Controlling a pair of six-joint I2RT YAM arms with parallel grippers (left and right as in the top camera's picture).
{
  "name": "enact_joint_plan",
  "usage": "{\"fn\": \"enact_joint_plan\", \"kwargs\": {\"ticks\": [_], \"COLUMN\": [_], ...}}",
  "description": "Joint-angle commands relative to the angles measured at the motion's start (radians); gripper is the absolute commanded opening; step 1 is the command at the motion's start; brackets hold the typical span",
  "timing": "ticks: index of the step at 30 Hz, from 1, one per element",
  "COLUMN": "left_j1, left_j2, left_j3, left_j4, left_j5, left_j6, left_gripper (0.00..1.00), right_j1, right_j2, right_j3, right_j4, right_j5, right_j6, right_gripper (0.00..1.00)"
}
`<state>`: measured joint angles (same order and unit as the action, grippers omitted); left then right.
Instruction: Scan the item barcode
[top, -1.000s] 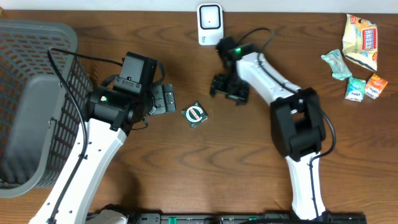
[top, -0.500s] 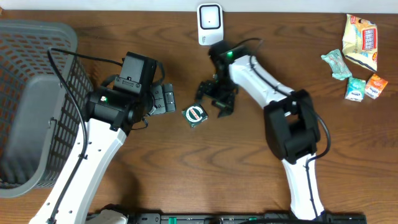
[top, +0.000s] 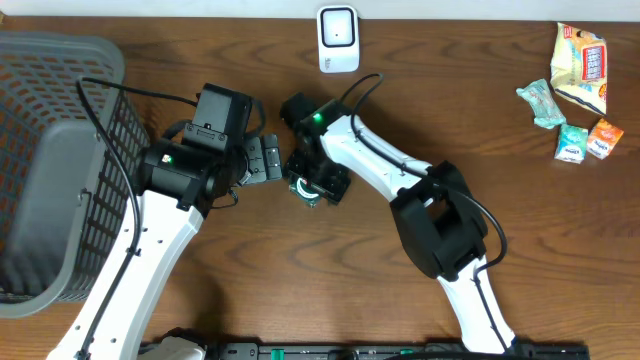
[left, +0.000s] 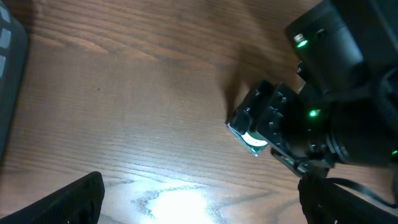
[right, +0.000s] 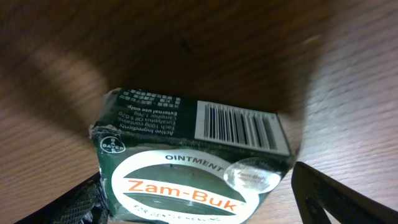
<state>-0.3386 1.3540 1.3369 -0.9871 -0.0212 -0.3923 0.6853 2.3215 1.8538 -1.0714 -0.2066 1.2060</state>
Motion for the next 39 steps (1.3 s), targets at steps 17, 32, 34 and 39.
{"fn": "enact_joint_plan", "kwargs": {"ticks": [17, 32, 34, 39], "left_j1": [-0.004, -0.004, -0.004, -0.004], "left_j2": [-0.002, -0.002, -0.002, -0.002], "left_j3": [0.015, 0.015, 0.015, 0.015], "left_j4": [0.000, 0.000, 0.000, 0.000], "left_j5": [0.005, 0.005, 0.005, 0.005], "left_j6": [0.006, 0.006, 0.006, 0.006], "left_gripper": [0.98, 0.98, 0.98, 0.98], "right_j1": [-0.110, -0.317, -0.328, -0.334], "right_j2": [-0.036, -0.169, -0.171, -0.169], "right_j3": [-0.005, -0.005, -0.005, -0.005], "right_j4": [-0.030, -0.047, -0.056, -0.066], "right_j5": [0.021, -0.013, -0.013, -0.012], "right_j6": [-0.470, -1.388, -1.428, -1.473], "right_gripper": [0.59, 0.61, 0.64, 0.67]}}
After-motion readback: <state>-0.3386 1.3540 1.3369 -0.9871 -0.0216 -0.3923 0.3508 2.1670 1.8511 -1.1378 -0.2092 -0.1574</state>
